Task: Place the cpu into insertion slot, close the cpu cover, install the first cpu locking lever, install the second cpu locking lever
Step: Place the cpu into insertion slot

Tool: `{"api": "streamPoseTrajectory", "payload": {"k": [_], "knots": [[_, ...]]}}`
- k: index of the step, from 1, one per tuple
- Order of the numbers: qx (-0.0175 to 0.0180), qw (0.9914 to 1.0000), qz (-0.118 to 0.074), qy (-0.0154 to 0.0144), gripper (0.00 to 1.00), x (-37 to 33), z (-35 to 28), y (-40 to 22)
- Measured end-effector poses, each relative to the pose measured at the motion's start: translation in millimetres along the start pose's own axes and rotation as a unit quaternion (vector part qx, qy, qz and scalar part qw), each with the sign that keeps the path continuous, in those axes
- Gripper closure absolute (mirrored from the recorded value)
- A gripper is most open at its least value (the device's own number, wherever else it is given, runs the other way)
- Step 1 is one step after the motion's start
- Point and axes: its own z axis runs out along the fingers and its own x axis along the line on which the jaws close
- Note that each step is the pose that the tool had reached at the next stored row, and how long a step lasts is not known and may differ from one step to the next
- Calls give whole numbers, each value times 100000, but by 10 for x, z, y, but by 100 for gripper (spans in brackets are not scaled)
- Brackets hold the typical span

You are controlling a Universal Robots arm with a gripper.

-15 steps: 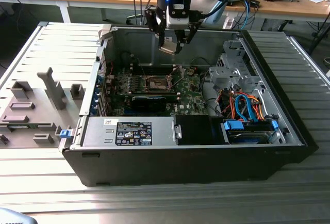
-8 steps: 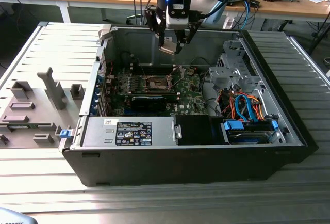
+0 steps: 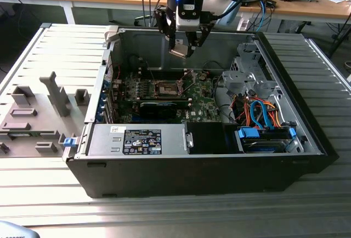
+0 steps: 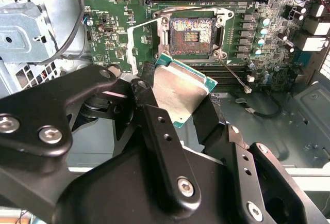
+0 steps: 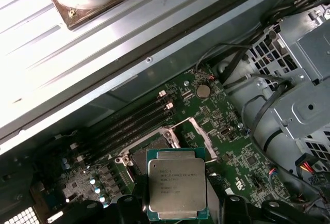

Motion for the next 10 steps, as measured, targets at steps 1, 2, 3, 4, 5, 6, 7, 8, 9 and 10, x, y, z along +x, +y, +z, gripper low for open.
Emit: {"api": "streamPoseTrajectory", "payload": {"k": [1,2,3,4,5,6,7,8,9,10], "knots": [[0,100000,79,-6,45,0,0,0],[-4,100000,212,-19,45,0,0,0],[-7,100000,299,-25,45,0,0,0],[-8,99999,390,-34,45,0,0,0],[-11,99999,514,-48,45,0,0,0],[-11,99998,591,-53,45,0,0,0],[-12,99997,727,-64,45,0,0,0],[-16,99997,801,-71,45,0,0,0],[-17,99996,937,-83,45,0,0,-1],[-22,99994,1125,-101,45,0,0,-1]]}}
